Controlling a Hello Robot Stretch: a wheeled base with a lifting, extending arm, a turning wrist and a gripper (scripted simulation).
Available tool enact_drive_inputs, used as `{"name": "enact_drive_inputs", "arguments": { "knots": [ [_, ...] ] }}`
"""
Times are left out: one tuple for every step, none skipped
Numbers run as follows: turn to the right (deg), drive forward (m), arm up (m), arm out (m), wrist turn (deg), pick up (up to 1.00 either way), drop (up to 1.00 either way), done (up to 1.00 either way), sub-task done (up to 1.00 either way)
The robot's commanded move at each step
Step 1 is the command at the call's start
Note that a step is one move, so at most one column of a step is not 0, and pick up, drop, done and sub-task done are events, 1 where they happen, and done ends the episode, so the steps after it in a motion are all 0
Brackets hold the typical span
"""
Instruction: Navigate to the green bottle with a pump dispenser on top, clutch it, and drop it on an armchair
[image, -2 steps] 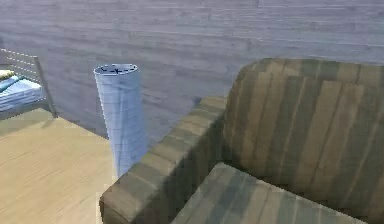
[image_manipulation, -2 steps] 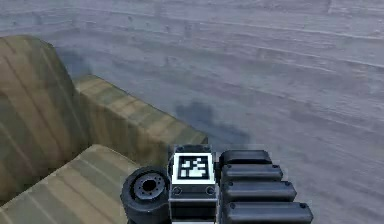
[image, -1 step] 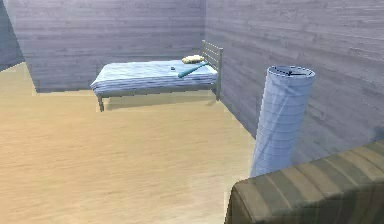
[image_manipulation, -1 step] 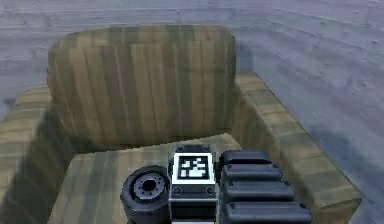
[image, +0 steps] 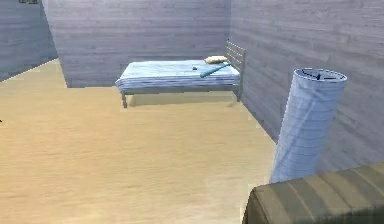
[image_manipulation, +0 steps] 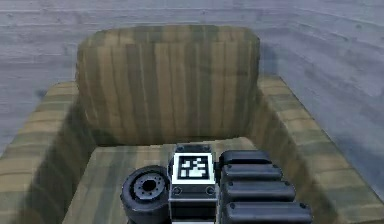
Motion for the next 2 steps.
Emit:
{"name": "enact_drive_inputs", "arguments": {
  "knots": [
    [0.0, 0.2, 0.0, 0.0, 0.0, 0.0, 0.0, 0.0, 0.0],
    [45.0, 0.0, 0.0, 0.0, 0.0, 0.0, 0.0, 0.0, 0.0]
  ]
}}
